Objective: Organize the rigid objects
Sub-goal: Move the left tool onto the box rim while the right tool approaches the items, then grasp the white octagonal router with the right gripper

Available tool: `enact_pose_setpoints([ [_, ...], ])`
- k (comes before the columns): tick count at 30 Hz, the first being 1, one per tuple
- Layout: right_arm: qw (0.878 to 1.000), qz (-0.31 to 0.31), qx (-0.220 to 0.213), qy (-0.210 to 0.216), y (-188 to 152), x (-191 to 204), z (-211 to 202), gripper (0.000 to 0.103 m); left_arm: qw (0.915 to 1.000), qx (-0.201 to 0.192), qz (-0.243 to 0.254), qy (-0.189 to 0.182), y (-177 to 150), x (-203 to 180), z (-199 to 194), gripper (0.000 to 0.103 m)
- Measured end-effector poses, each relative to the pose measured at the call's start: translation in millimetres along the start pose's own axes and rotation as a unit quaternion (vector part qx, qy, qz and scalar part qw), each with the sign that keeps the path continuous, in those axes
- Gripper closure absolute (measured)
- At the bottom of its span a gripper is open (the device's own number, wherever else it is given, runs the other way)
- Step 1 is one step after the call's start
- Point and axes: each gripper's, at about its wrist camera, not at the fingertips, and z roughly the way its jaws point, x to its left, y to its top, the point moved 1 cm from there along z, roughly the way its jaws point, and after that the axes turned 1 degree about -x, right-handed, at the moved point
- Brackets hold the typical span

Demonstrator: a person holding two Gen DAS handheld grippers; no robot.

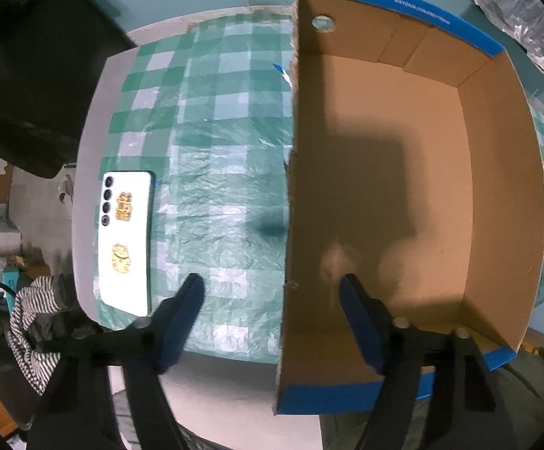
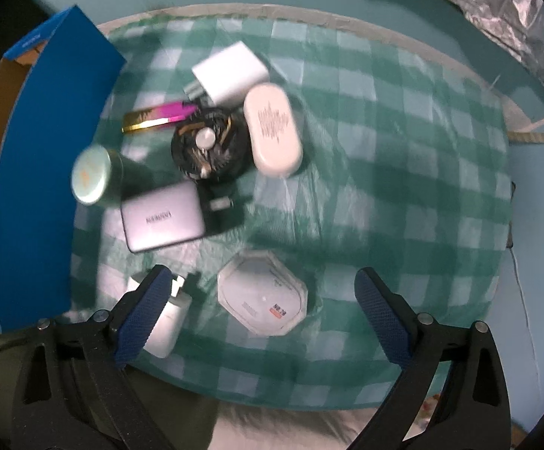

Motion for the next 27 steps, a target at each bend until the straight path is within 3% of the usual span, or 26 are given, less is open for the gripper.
enact_pose_setpoints([
  [11,0.994,-0.106,0.016,-0.023,-19,10,35,0.01,0.9999,0.014,0.01,-0.004,-6,-12,17,0.062],
  [16,0.985,-0.166,0.029,-0.039,-24,20,50,0.012,0.9998,0.018,0.005,-0.004,-6,-12,20,0.067],
  [19,0.983,-0.178,0.033,-0.035,-26,27,61,0.021,0.9997,0.022,-0.001,-0.01,-6,-12,22,0.074],
  [24,0.981,-0.187,0.041,-0.027,-25,34,78,0.037,0.9997,0.021,0.002,-0.014,-6,-15,22,0.076],
  [27,0.982,-0.181,0.04,-0.024,-27,36,84,0.039,0.9996,0.021,0.003,-0.018,-6,-18,22,0.078],
])
